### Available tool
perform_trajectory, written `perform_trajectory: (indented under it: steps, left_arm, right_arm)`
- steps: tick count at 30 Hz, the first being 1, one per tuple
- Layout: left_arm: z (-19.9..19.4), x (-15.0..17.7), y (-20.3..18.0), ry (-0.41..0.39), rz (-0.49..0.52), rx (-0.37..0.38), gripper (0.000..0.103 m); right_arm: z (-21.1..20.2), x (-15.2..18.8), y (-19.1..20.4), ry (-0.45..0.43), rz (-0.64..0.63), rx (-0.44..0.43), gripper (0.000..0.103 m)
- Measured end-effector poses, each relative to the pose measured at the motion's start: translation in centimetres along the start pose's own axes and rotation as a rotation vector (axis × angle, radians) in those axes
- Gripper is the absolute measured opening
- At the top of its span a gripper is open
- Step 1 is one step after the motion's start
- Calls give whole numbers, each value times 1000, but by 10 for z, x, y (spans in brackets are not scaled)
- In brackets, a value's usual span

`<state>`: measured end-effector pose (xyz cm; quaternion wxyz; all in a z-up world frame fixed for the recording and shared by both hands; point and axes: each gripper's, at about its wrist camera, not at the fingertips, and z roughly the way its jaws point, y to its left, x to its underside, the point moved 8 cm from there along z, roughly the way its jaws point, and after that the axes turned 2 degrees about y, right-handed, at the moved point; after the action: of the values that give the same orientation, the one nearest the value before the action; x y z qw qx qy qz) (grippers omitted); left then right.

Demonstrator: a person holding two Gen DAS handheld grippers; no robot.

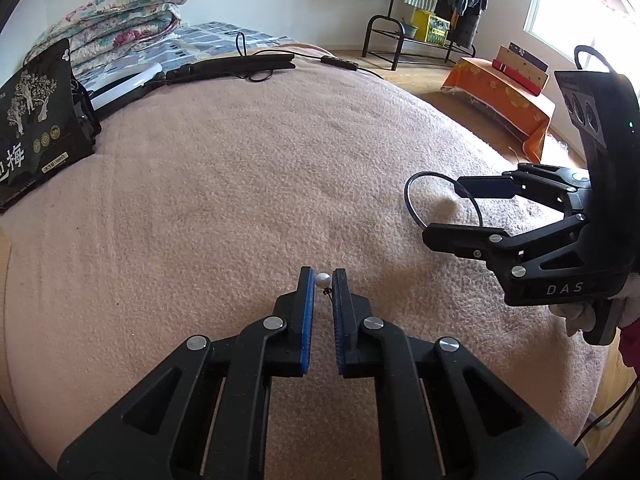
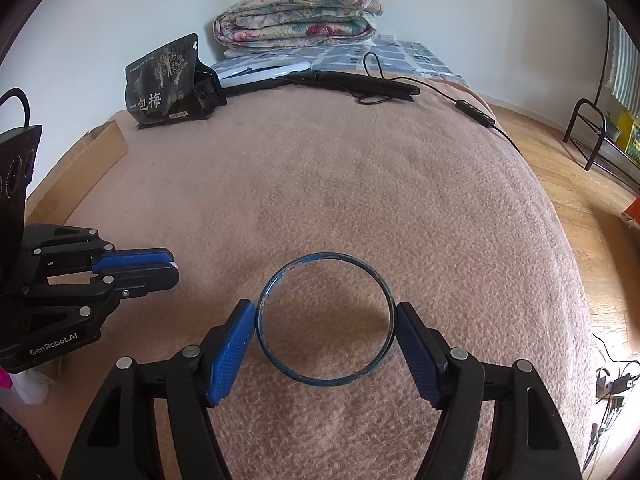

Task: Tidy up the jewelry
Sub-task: 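Grasp the pearl earring with the left gripper while the right gripper grasps the blue bangle, then lift the earring and bangle and carry both over the cardboard box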

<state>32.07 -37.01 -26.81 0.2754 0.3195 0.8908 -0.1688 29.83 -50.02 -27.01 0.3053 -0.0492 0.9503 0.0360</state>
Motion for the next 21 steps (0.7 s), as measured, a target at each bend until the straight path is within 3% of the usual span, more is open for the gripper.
perform_trajectory:
  steps: [21]
  left_arm:
    - [-85, -1, 26, -111, -48, -28, 7]
  right_arm:
    - [-51, -16, 40, -52, -34, -4, 73]
